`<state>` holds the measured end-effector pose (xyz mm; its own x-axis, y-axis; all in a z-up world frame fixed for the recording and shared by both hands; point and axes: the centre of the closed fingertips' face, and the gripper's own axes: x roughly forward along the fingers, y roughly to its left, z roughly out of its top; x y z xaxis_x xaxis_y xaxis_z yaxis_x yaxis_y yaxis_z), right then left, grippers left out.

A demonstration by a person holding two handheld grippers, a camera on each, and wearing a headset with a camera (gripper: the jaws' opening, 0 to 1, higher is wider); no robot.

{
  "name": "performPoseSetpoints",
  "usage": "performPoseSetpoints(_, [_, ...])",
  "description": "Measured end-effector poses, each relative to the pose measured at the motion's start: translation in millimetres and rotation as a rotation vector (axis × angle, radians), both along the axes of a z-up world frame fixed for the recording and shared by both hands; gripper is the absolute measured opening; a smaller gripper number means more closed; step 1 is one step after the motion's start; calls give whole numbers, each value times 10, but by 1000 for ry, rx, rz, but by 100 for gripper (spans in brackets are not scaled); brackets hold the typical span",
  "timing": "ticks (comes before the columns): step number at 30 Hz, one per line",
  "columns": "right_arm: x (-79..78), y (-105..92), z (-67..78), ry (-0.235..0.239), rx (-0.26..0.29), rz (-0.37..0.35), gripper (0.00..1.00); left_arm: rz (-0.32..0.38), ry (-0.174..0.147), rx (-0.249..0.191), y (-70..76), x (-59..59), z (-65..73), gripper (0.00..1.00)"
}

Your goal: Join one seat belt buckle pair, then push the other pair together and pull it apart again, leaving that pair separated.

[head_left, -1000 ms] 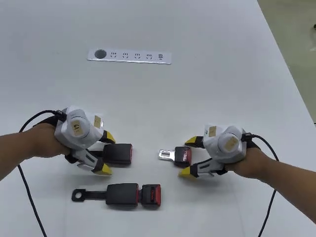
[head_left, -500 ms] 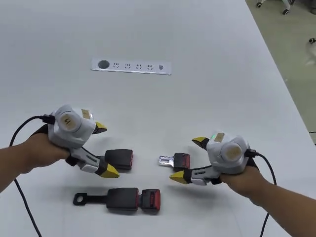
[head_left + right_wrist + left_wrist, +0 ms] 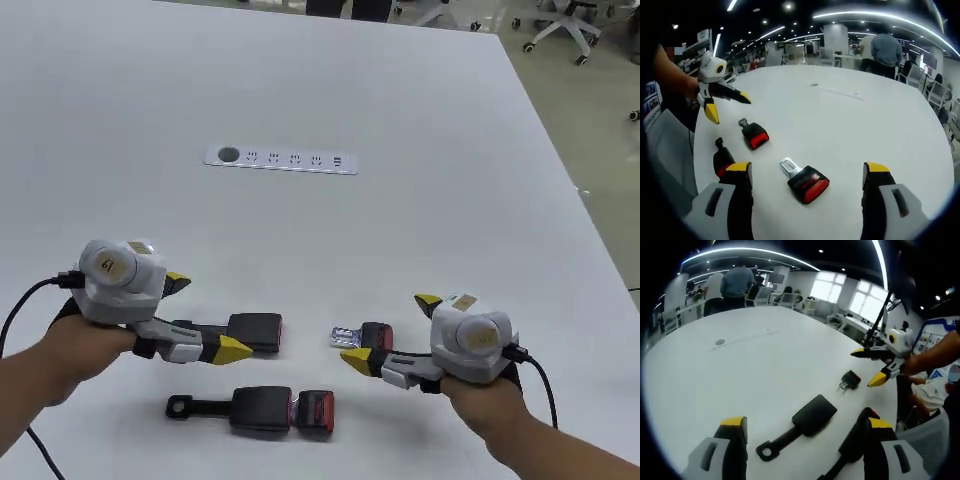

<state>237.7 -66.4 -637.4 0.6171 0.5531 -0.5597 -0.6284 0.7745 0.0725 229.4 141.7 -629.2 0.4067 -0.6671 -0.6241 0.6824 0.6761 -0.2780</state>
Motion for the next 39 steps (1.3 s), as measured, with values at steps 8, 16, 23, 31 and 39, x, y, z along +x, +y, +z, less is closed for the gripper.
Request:
performPoseSetpoints(8, [-203, -36, 143, -35, 22, -45, 95, 89, -39, -38, 147, -264, 120, 100])
performPoseSetpoints(16, [-339, -41, 382, -82, 63, -84, 97, 164, -99, -65, 372, -354, 306, 100])
performPoseSetpoints(23, [-523, 20, 578, -153, 43, -60, 98, 183, -125, -58, 473, -495, 455, 100])
performPoseSetpoints(31, [-729, 8, 629, -181, 38, -54, 98, 207, -181, -78, 547, -674, 648, 100])
performPoseSetpoints(39, [-885, -134, 642, -195, 39, -106, 99, 203, -204, -61, 665, -908, 677, 100])
